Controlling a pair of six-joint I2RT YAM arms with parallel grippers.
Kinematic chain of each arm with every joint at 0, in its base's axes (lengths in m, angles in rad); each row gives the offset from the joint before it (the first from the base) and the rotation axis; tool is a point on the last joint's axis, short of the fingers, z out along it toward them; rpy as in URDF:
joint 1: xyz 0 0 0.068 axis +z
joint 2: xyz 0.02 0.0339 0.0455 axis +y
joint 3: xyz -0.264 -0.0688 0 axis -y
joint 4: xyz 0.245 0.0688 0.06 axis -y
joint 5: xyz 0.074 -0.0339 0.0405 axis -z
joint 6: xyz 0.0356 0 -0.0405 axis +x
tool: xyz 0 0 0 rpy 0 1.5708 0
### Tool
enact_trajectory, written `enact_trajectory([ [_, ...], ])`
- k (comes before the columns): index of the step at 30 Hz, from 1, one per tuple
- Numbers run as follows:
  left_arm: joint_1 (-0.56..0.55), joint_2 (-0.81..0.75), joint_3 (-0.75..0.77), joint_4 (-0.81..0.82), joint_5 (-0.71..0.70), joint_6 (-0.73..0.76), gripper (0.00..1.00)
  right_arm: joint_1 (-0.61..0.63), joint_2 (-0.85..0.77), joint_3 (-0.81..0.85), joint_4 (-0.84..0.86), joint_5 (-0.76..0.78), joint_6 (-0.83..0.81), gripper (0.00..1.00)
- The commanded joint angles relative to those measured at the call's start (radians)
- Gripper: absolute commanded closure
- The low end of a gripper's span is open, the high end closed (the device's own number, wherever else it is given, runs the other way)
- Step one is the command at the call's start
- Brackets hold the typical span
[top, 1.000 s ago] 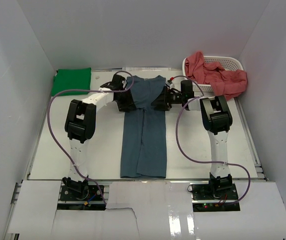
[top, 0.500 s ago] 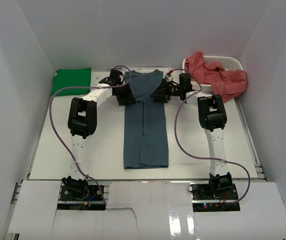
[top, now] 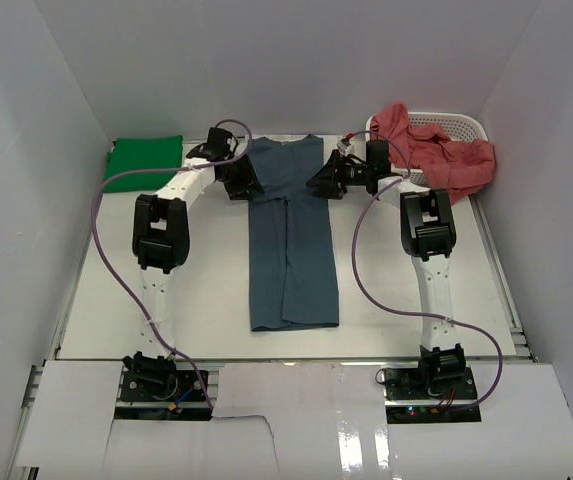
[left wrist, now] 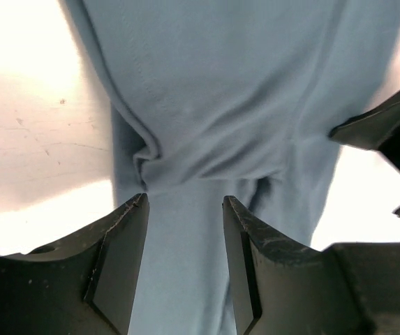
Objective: Fold and stack the t-shirts
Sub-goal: Rotate the tshirt 90 degrees, then grab the bottom of the folded rectangular tshirt with both arms
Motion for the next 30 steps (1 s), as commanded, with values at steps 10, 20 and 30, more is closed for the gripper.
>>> enact_trajectory([
  [10, -0.006, -0.622, -0.251, -0.09, -0.037, 0.034, 0.42, 0.039, -0.742, -0.297, -0.483, 0.32, -0.483, 0.1],
  [20, -0.044, -1.271, -1.046, 0.083, -0.034, -0.11, 0.37, 0.091, -1.316, -1.102, -0.4, 0.388, -0.412, 0.1],
  [30, -0.115, -1.451, -1.374, 0.091, -0.022, -0.205, 0.32, 0.174, -1.565, -1.445, -0.549, 0.483, -0.362, 0.1],
])
